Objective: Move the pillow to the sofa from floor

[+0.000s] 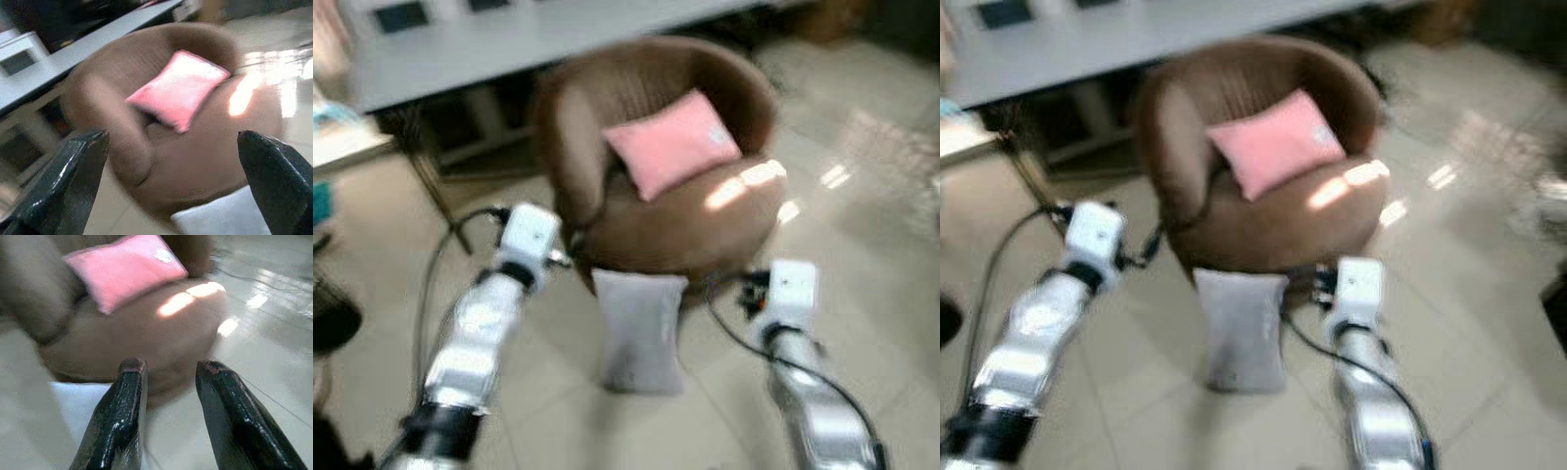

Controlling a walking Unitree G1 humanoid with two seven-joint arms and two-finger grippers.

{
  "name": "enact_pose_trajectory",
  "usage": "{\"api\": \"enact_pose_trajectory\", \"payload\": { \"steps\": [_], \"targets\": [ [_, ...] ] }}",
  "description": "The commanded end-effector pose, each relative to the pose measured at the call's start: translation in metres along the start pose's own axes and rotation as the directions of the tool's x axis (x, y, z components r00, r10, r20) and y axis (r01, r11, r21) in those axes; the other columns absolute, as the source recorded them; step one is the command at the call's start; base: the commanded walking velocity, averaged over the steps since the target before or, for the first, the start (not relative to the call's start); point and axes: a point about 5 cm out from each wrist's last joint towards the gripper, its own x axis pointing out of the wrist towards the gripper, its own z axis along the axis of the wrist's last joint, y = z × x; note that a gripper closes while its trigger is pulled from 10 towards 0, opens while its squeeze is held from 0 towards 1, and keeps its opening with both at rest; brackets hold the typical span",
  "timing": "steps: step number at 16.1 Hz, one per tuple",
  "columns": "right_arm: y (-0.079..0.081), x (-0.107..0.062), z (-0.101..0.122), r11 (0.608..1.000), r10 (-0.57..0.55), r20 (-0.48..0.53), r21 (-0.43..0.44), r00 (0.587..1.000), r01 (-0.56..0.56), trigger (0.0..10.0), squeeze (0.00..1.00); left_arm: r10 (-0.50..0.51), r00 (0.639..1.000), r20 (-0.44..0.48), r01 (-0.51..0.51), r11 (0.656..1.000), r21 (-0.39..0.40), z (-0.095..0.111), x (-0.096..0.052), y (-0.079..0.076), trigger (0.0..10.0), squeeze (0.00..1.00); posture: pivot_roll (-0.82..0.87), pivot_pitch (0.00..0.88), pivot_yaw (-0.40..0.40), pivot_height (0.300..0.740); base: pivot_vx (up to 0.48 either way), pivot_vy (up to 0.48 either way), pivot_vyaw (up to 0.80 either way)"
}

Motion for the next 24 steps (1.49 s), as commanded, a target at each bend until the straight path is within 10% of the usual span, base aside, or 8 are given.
{"api": "enact_pose_trajectory", "payload": {
  "steps": [1,24],
  "targets": [
    [0.0066,0.0,0.0067,1.0,0.015,0.028,0.012,0.999,-0.016,10.0,0.0,0.026,1.0,-0.009,-0.026,0.999,0.022,-0.0015,-0.003,0.0099,10.0,0.0,-0.05,0.0,0.084,0.74,0.0,0.48,-0.8],
    [0.0062,0.0018,0.0072,1.0,0.007,0.031,0.011,0.999,-0.008,10.0,0.0,0.016,1.0,-0.006,-0.016,1.0,0.026,-0.0013,-0.0005,0.0091,10.0,0.0,-0.05,0.0,0.091,0.74,0.0,0.48,-0.8]
  ]
}}
